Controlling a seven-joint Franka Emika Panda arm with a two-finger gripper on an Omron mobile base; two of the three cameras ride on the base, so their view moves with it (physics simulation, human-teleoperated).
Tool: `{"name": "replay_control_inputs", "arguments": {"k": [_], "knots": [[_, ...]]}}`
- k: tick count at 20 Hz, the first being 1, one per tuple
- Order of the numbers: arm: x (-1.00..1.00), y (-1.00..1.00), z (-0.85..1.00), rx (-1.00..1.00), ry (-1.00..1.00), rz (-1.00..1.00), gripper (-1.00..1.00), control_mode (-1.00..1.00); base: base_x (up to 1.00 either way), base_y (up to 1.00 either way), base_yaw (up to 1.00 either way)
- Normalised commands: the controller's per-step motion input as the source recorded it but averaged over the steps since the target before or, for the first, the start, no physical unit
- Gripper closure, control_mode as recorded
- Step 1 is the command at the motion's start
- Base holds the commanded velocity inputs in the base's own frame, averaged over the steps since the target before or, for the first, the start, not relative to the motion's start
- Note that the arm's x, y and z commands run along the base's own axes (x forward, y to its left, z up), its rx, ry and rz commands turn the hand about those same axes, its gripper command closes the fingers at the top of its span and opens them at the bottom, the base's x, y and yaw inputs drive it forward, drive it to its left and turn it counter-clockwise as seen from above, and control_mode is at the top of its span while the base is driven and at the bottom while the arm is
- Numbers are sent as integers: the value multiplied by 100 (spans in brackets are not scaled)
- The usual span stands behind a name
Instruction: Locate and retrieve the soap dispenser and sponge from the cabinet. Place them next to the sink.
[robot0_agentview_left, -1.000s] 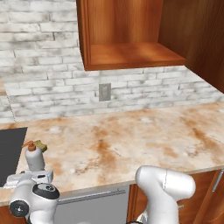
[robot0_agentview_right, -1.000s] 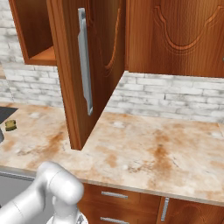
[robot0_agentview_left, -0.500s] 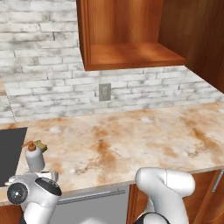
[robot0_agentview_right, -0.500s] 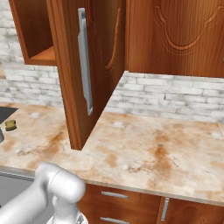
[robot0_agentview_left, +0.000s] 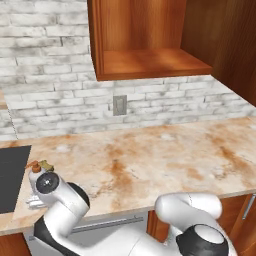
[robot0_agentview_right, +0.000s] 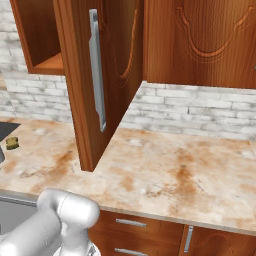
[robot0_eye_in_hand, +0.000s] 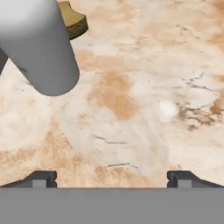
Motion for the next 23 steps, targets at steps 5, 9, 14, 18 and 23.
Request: {"name": "replay_control_inputs", "arguments": {"k": [5, 9, 14, 18, 23], "knots": [[-41, -53, 42, 5, 20, 7, -100, -100, 0, 0, 0], [-11, -59, 39, 6, 11, 6, -100, -100, 0, 0, 0], [-5, -73, 11, 2, 0, 2, -100, -100, 0, 0, 0], [0, -80, 8, 0, 0, -2, -100, -100, 0, 0, 0], [24, -77, 18, -3, 2, -5, -100, -100, 0, 0, 0]]}}
